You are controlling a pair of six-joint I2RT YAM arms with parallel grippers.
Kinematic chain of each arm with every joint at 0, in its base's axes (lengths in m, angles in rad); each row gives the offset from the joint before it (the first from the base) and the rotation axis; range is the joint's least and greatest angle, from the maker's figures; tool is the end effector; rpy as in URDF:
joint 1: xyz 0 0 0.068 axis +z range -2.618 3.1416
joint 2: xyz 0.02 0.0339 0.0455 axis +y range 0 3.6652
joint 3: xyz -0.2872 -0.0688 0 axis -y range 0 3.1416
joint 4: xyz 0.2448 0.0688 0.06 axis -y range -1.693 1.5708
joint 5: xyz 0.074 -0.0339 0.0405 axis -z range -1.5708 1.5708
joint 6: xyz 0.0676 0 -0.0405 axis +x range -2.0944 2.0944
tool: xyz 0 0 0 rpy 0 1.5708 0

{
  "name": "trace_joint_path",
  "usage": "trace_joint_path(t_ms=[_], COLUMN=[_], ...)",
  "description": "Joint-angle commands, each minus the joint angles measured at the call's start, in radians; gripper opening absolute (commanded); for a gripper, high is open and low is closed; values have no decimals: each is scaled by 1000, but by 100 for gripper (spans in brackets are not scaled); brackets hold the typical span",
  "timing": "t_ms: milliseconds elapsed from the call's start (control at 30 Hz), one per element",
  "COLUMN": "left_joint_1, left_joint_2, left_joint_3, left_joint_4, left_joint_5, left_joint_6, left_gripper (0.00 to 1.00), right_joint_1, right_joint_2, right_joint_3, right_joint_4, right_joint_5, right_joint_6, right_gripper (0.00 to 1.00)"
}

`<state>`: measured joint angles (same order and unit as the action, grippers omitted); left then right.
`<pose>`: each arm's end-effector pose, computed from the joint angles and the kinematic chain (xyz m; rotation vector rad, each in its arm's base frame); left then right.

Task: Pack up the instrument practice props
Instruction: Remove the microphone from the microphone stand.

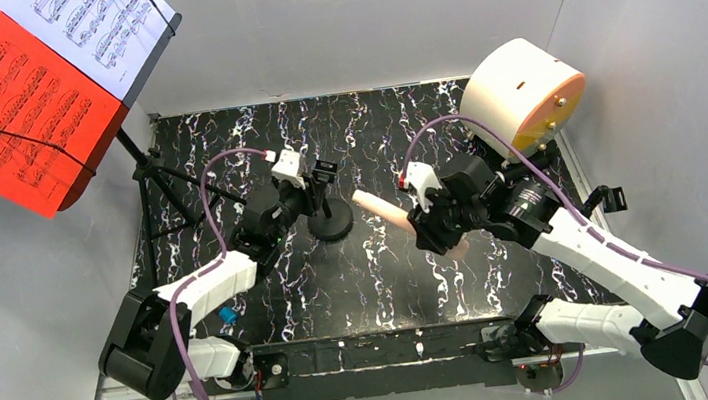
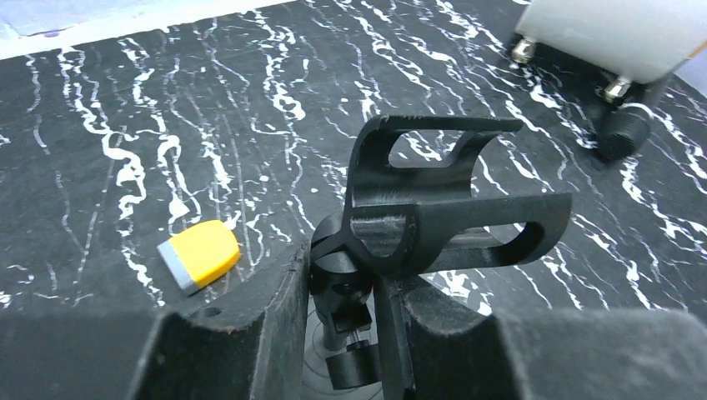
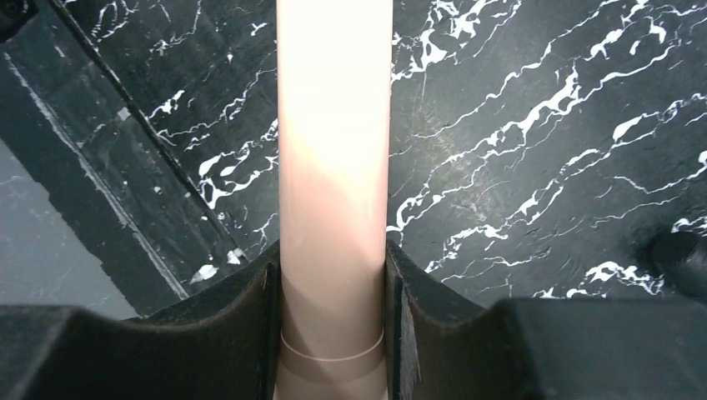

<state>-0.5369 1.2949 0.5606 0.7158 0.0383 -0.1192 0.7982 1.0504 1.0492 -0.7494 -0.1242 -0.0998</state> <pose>0.2609 -0.1583 0.2677 0.3646 1.5739 -0.5402 0.1512 0.1671 0.3262 -1.0846 2.1036 0.4901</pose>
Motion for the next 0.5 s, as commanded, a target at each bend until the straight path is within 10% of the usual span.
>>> trace_joint_path(t_ms=[0,200,467], left_joint_1=[18,18,18], left_joint_2=[25,17,-62], left_joint_3=[31,35,28], left_joint_4=[-48,-45,-81], left_joint_5=[-24,22,-24], left_joint_6=[16,18,22], left_gripper=[0,2,37], right_joint_1=[-1,-22,-46], right_joint_2=[-30,-11,-37], right_joint_3=[-20,-43,-114], right_joint_4=[-15,13,44], right_joint_5=[14,211,306], right_joint_6=[81,353,699], right_gripper=[1,1,1])
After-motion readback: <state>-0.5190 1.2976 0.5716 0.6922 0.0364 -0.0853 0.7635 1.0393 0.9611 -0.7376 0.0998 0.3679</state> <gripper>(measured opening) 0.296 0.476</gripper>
